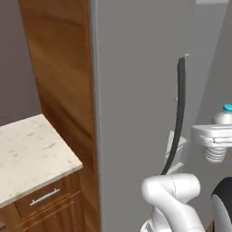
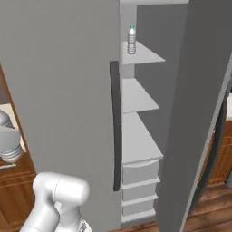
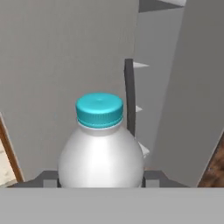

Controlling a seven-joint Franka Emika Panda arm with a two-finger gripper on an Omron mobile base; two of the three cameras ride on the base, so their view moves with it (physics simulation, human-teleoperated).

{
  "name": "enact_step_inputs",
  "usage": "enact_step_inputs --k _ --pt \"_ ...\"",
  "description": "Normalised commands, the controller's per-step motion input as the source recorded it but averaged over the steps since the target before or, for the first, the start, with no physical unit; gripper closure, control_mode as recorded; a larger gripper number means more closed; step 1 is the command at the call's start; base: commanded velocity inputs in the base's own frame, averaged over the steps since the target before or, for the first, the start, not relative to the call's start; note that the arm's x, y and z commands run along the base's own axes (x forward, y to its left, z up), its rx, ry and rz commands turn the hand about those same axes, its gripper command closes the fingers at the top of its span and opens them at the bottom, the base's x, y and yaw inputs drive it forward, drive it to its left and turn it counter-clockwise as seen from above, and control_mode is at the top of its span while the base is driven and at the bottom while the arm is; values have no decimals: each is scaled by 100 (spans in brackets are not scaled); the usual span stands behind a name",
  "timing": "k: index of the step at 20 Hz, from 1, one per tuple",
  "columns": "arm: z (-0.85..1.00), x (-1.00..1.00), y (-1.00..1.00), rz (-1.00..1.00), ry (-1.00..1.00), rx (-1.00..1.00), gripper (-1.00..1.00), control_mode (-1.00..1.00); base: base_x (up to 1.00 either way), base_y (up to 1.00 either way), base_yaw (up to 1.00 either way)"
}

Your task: Take the bottled waters from the counter and place them in the freezer to freeze. Close the freezer door after placing the bottles.

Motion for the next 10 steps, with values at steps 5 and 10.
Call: enact_step_inputs --k 5,10 --pt "0 0 0 0 0 0 100 100 -1 -93 36" --pt "0 0 0 0 0 0 100 100 0 -74 33"
